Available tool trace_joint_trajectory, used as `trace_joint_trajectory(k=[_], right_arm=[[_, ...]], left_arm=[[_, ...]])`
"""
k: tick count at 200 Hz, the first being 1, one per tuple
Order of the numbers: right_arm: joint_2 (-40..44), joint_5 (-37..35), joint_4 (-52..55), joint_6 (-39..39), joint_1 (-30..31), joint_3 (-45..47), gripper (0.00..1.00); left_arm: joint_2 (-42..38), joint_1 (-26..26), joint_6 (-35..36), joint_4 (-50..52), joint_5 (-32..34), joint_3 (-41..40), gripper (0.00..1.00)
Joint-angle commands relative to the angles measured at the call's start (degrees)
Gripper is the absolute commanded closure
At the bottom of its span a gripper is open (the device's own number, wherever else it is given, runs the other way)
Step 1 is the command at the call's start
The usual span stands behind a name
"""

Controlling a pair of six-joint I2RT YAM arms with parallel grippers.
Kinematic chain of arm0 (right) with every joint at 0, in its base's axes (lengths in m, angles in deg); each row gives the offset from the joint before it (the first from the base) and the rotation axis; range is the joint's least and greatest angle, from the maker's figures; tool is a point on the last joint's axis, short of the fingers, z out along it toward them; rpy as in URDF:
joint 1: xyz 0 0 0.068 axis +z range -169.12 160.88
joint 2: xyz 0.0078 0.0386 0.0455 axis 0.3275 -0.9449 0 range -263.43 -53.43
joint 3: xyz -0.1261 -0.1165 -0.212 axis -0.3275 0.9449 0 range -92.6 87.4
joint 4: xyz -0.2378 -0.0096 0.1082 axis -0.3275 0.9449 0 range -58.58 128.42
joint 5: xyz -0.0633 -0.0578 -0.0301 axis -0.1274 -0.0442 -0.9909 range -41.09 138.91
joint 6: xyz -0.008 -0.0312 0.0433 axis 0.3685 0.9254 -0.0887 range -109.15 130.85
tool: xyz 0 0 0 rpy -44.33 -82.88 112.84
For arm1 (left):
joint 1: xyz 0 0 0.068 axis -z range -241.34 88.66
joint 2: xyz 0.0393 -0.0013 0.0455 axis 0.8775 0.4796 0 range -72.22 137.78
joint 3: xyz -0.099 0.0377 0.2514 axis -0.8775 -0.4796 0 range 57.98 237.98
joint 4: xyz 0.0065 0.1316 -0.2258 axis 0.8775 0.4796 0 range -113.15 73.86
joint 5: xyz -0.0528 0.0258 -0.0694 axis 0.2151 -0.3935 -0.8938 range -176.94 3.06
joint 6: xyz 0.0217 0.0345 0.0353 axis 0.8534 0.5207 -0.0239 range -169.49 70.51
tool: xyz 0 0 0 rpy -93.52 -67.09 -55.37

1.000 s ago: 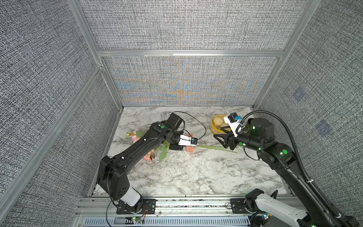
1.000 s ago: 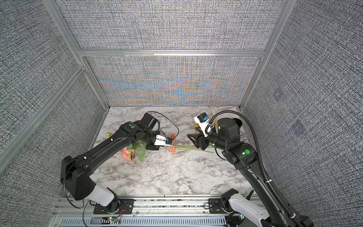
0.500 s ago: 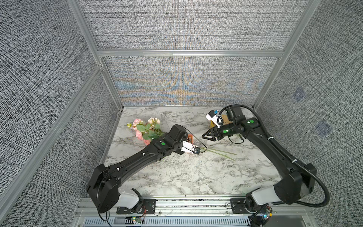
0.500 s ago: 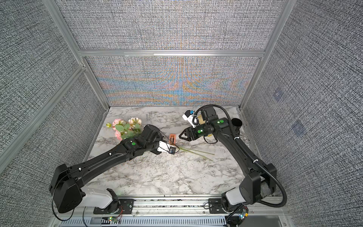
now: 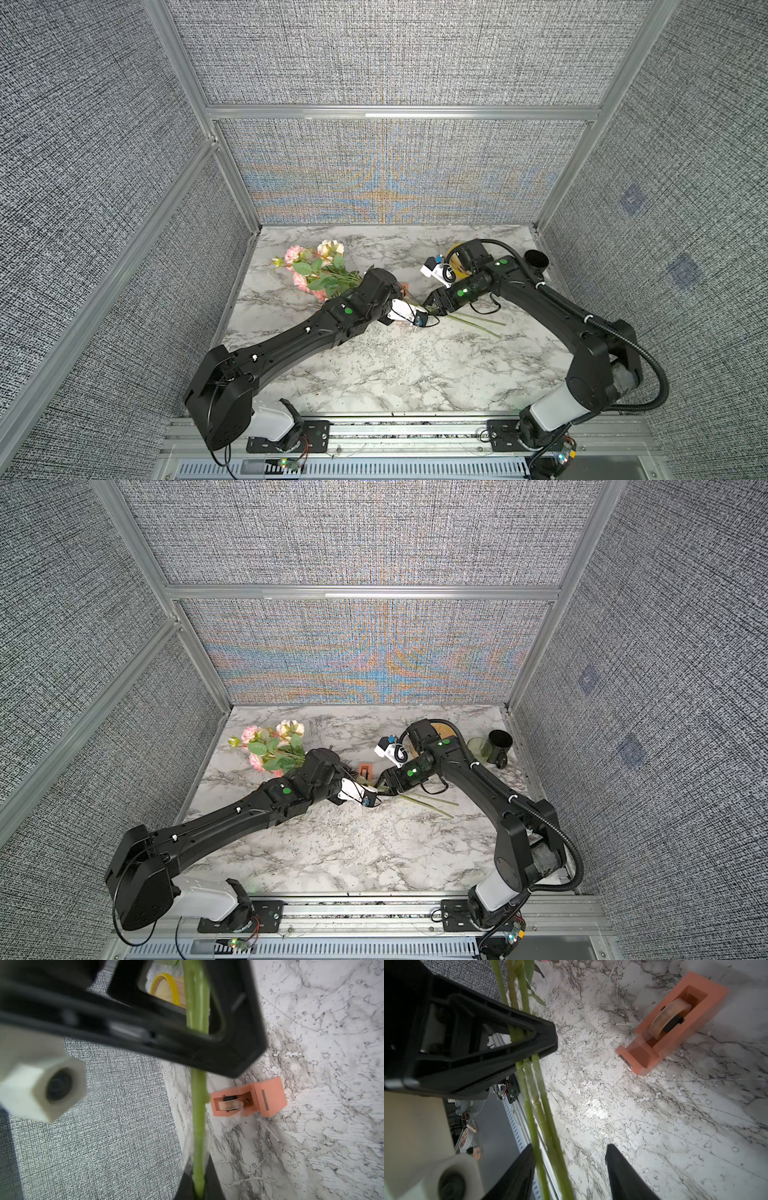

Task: Wrap bouquets with tape
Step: Wrap the tape around the bouquet.

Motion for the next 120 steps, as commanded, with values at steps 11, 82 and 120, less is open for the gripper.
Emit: trace_joint_trajectory(k=[11,82,120], right_arm=[[-0.8,-1.1,-0.3,2.4,0.3,-0.5,0.66],[3.6,-9.9,-13.4,8.8,1.3,3.4,1.0],[8.1,-11.1,-21.2,16.4,2.3,7.8,1.0]], left_arm=[[-0.6,0.2,0.9,-1.9,-1.2,-0.1,1.0],[-6.5,0.2,-8.8,-4.4,0.4,-3.8,0.78],[-13.8,-0.7,-15.5,-3.1,-1.4,-4.9,0.67]])
